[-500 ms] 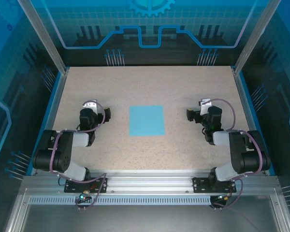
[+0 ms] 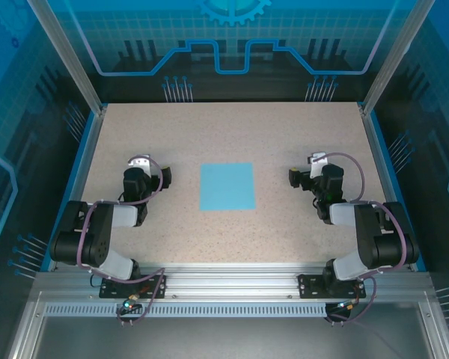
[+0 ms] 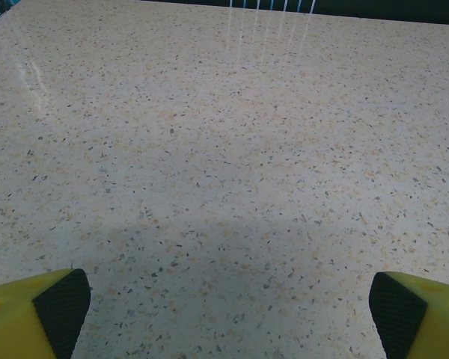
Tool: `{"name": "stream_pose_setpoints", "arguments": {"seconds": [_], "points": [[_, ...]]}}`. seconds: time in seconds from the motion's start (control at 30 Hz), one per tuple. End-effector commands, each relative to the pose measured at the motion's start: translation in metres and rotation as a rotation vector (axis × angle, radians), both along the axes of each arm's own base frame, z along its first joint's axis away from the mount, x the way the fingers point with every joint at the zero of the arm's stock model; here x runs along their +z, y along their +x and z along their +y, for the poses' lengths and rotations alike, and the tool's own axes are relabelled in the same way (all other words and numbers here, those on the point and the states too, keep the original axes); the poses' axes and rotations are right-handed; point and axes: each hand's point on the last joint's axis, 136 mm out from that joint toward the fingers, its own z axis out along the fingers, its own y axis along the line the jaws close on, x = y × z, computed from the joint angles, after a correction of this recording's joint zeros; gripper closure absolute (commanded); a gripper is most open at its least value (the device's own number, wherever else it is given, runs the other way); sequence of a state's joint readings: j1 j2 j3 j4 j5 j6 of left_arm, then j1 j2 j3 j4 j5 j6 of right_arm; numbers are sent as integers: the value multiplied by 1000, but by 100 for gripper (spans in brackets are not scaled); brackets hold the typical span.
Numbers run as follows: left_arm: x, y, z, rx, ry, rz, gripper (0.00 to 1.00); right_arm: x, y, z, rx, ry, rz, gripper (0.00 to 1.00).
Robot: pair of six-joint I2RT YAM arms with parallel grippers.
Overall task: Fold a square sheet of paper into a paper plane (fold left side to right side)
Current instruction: Move the square sheet of paper to the center of the table.
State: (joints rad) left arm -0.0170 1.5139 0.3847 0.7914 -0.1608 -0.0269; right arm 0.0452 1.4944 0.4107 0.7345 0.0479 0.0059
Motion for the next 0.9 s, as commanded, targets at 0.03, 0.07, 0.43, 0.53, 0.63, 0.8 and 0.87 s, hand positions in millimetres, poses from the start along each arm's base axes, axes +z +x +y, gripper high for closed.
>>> {"name": "stream_pose_setpoints", "arguments": {"seconds": [0.03, 0.07, 0.43, 0.53, 0.63, 0.8, 0.87], "points": [[10, 7, -2, -5, 9, -31, 1, 9, 6, 2, 15, 5, -32, 0], [10, 8, -2, -4, 8, -31, 1, 9, 6, 2, 16, 7, -33, 0], [16, 4, 8, 58, 6, -41, 1, 9, 6, 1, 21, 19, -33, 0], [33, -1, 15, 104, 11, -47, 1, 11, 5, -1, 16, 30, -39, 0], [49, -6, 16, 110, -2, -24, 1, 22, 3, -9, -15, 47, -46, 0], [74, -13, 1, 122, -219, 21, 1, 60, -7, -10, -31, 53, -57, 0], [75, -16, -8, 130, -330, 97, 1, 78, -12, -8, -41, 77, -43, 0]]}}
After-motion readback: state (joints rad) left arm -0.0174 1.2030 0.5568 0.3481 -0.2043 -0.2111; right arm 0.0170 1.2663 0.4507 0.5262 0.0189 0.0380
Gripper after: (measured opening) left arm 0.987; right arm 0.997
